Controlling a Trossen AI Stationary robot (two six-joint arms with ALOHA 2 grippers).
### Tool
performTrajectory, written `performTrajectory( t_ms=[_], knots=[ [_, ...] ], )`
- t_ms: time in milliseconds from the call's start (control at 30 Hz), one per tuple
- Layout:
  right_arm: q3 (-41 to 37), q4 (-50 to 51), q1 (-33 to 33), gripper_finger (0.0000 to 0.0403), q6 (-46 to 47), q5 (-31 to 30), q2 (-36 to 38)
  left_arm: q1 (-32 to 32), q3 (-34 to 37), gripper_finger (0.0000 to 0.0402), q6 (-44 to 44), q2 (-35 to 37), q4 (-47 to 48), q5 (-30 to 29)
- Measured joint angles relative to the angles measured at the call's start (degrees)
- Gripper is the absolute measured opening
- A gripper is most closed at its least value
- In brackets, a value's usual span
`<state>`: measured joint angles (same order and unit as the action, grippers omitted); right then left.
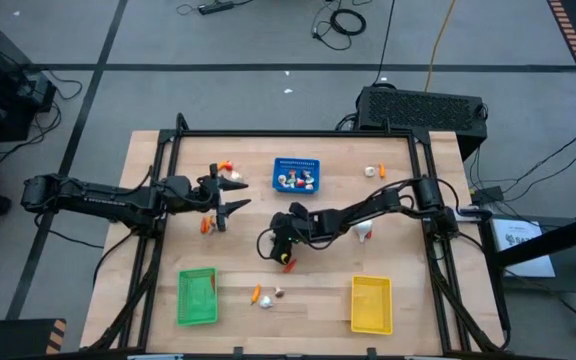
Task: Sort produce into baskets
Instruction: Put the green mushroom into the blue bin
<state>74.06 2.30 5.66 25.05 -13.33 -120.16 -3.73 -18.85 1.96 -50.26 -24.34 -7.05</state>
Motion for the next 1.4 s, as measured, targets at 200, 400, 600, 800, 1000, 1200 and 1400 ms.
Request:
performTrajectory(
  t_ms=[200, 400, 600, 800, 1000, 1200, 1400],
  knots=[
    [0.0, 0.79, -0.08, 0.0192, 0.77, -0.69, 0.0, 0.0, 0.0, 0.0209, -0.02, 0.0, -0.02, 0.08],
    [0.0, 4.71, -0.02, 0.0192, 2.42, -1.55, 0.0, 0.0, 0.0, 0.0209, -0.02, 0.0, -0.13, 0.17],
    [0.0, 4.94, -0.03, 0.0192, 1.9, -1.89, 0.0, 0.0, 0.0, 0.0209, -0.04, 0.0, -0.22, 0.2],
    [0.0, 4.72, -0.08, 0.0192, -2.02, -1.96, 0.0, -0.02, 0.0, 0.0209, -0.04, 0.0, -0.22, 0.2],
    [0.0, 3.43, -0.1, 0.0192, -7.55, -1.96, 0.0, -0.02, 0.0, 0.0209, -0.04, 0.0, -0.22, 0.2],
    [0.0, 1.33, -0.45, 0.0192, -11.16, -1.96, 0.0, -0.01, 0.0, 0.0209, -0.04, 0.0, -0.22, 0.2],
    [0.0, 1.49, -1.43, 0.0192, -11.03, -1.76, -0.67, -0.02, 0.0, 0.0209, -0.04, 0.0, -0.21, 0.2]
  ],
)
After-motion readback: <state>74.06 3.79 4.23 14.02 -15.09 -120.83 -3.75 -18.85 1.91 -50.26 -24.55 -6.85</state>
